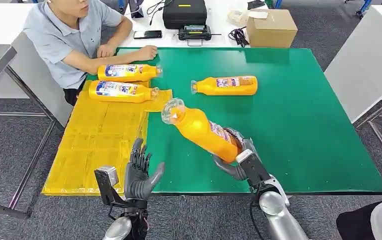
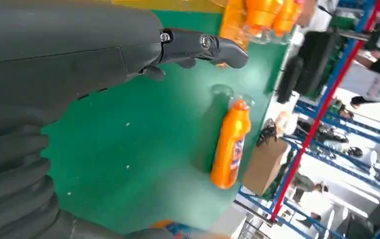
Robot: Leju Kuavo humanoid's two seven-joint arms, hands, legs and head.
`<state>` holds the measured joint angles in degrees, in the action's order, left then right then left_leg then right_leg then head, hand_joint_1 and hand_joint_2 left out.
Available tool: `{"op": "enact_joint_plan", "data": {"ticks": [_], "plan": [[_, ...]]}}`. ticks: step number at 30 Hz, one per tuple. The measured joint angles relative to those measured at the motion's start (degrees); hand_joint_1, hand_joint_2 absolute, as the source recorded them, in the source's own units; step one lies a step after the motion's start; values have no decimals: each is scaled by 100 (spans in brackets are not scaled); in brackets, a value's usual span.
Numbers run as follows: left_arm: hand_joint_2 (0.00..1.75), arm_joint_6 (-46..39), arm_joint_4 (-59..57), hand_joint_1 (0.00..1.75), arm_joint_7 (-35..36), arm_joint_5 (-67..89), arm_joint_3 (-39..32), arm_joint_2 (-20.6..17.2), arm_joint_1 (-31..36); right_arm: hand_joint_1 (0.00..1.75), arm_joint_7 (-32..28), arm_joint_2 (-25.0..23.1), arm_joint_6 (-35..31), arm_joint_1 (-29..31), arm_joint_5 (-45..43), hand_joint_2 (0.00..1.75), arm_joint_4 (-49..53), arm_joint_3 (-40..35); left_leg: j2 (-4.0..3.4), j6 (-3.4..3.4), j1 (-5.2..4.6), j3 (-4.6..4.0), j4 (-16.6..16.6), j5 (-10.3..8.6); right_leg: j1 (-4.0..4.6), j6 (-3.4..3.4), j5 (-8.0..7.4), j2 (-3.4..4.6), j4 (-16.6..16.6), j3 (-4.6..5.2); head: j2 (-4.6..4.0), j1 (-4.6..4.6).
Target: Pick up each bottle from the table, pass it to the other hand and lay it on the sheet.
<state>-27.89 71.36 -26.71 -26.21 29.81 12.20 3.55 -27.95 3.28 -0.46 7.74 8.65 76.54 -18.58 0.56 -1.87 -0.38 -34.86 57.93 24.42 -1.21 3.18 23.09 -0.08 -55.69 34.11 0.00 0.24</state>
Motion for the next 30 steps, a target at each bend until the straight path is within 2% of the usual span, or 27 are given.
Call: {"op": "enact_joint_plan", "data": {"ticks": [3,4,10,16,18,22,26,30], "plan": [[175,61,-48,0,-90,-98,4,0,14,162,4,-11,-9,-13,-37,175,63,0,-3,0,0,0,0,0,0,0,0,1,0,1,0,0],[175,105,-48,0,-126,-98,9,0,24,154,20,-15,-2,-13,-44,175,70,0,-2,0,0,0,0,0,0,0,0,1,0,0,0,-2],[175,352,63,0,-275,44,126,-11,140,159,124,-57,199,50,33,175,17,-116,0,0,0,-4,0,-1,0,0,0,0,-1,0,0,0],[175,822,109,0,-319,158,347,-30,228,159,232,-131,341,278,4,175,-253,-354,1,0,0,-3,0,-1,0,0,0,0,-1,0,0,0],[175,852,112,0,-321,162,385,-39,247,154,240,-146,354,316,2,175,-322,-385,0,0,0,-4,0,-1,0,0,0,0,-1,0,0,0],[175,933,120,0,-330,199,457,-68,260,155,247,-149,376,400,-2,175,-457,-450,0,0,0,-4,0,-1,0,0,0,0,-1,1,0,0],[175,1054,123,0,-356,315,501,-79,283,166,278,-175,444,490,55,175,-616,-525,0,0,0,-4,0,-1,0,0,0,0,-1,1,0,0],[175,1045,116,0,-358,433,533,-79,322,168,278,-216,441,588,204,175,-752,-645,0,0,0,-4,0,-1,0,0,0,0,-1,1,0,0]]}}
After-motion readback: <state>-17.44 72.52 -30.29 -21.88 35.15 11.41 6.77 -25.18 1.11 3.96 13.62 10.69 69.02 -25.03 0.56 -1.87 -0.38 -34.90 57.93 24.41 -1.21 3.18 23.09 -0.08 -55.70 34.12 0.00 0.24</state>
